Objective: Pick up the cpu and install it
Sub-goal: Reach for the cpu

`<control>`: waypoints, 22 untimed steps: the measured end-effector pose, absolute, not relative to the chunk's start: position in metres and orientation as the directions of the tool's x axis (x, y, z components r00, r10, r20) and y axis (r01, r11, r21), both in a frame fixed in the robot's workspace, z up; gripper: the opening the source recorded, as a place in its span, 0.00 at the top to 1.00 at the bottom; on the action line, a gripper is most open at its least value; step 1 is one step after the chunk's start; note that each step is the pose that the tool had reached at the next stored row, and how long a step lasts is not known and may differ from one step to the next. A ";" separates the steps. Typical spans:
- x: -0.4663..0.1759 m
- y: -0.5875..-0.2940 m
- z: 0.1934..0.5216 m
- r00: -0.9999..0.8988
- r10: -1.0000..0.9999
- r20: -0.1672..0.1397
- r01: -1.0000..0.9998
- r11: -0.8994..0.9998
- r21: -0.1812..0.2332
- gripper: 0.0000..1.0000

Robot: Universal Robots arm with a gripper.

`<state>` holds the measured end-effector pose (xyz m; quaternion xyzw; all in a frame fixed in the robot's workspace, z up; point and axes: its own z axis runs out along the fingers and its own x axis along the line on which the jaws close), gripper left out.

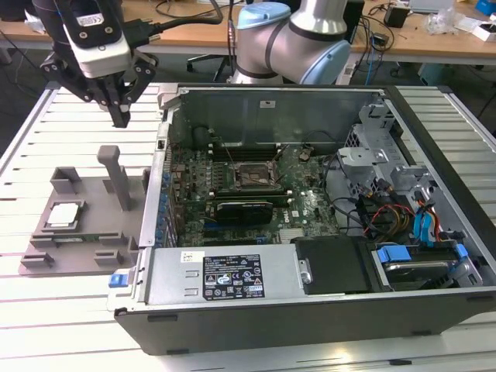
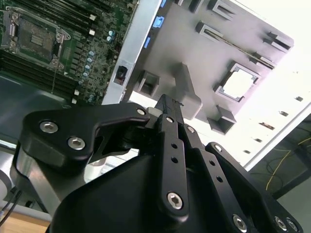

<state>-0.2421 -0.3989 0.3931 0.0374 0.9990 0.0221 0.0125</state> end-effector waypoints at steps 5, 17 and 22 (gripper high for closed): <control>-0.251 -0.399 0.393 -0.997 0.075 -0.023 0.074 0.996 0.045 0.89; -0.278 -0.399 0.393 -0.997 0.075 -0.023 0.074 0.996 0.045 0.89; -0.286 -0.399 0.393 -0.997 0.075 -0.023 0.074 0.996 0.045 0.89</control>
